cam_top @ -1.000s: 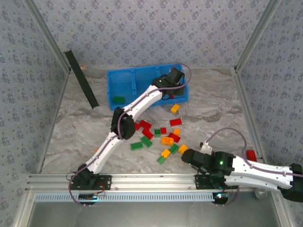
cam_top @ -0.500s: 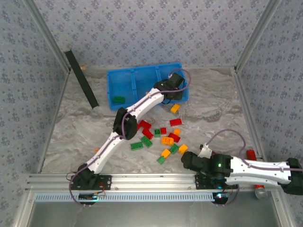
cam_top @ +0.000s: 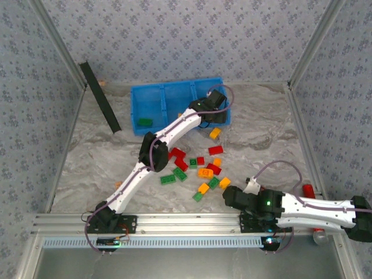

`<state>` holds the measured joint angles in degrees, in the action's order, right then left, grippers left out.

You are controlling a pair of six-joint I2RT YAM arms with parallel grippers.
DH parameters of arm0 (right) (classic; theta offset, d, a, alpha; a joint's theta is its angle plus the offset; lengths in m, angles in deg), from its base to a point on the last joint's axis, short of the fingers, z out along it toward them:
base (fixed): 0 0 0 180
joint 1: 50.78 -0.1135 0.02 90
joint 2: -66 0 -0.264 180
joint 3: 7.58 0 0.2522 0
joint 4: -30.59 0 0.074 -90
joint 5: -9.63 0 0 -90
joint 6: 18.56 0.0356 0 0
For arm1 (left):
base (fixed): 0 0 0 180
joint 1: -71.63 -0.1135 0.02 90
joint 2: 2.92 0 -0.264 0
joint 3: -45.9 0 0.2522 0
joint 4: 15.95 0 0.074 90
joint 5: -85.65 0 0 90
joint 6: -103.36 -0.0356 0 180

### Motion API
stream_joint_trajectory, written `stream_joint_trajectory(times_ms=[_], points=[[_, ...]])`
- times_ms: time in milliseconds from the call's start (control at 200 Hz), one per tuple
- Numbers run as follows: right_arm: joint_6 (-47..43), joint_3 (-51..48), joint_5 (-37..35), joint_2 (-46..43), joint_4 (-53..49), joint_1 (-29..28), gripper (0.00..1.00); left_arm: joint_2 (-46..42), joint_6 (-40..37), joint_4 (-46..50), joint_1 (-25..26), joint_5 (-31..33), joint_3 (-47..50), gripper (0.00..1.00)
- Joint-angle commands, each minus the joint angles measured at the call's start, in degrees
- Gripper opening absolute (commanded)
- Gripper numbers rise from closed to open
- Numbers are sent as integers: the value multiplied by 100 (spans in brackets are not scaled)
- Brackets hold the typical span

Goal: Sort the legos into containers by color
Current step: Place the lego in the container, then pick up the lego from the bottom-right of the table.

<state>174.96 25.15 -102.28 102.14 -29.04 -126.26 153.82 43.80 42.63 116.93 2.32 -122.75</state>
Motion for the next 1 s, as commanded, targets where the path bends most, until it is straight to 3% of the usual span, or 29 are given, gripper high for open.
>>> stream_joint_trajectory(times_ms=[0, 290, 645, 999], points=[[-272, -116, -124, -28, 139, 197, 68, -501, -129, 104, 7, -38, 63, 67], [-1151, -107, 271, 97, 557, 954, 66, -975, -261, 64, 48, -198, 73, 68], [-1540, -133, 661, 955, 1087, 1224, 60, -1815, -456, 28, 41, -259, 361, 68], [-1921, -162, 932, 1482, 1371, 1507, 38, -3152, -1047, 274, -36, -100, 1081, 69]])
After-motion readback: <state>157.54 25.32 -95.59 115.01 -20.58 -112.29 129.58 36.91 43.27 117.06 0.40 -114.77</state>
